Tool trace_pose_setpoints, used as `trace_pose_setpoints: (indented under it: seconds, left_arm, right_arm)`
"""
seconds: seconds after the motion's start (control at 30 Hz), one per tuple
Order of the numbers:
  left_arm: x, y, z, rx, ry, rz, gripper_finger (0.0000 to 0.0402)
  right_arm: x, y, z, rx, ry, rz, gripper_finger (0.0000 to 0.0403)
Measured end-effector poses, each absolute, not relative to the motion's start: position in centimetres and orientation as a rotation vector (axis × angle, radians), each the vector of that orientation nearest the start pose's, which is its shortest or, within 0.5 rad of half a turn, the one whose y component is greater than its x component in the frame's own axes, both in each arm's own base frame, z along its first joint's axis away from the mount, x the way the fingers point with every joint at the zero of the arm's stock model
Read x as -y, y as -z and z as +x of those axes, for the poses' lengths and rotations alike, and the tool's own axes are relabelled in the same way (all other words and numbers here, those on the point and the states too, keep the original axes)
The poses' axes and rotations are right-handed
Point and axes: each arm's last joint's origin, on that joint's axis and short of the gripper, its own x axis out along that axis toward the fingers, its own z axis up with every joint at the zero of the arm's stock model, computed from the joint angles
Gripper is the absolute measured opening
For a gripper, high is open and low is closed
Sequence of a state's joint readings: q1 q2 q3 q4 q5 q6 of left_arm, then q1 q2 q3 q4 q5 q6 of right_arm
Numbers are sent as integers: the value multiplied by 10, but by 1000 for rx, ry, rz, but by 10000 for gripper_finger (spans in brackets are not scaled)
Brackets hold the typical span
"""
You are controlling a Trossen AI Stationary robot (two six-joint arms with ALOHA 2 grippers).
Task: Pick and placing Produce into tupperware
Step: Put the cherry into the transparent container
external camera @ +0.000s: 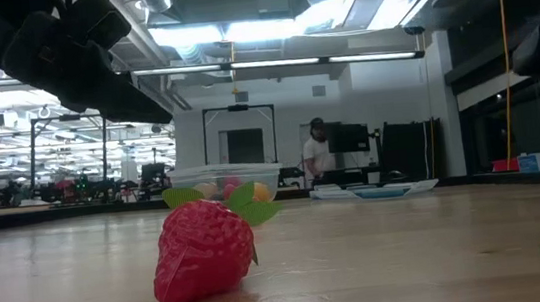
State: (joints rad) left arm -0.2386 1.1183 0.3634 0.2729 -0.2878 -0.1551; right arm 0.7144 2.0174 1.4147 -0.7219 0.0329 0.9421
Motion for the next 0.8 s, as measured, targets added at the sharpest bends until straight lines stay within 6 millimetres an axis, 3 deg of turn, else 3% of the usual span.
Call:
trace_pose_setpoints:
  seconds: [0.5, 0.8]
  left_arm:
    - [41, -172, 205, -463, -85, -26, 206]
    - [41, -172, 205, -463, -84, -26, 206]
  right_arm:
    - [-260, -137, 300, -1400, 90, 255, 188]
    - [-261, -135, 300, -1387, 95, 253, 189]
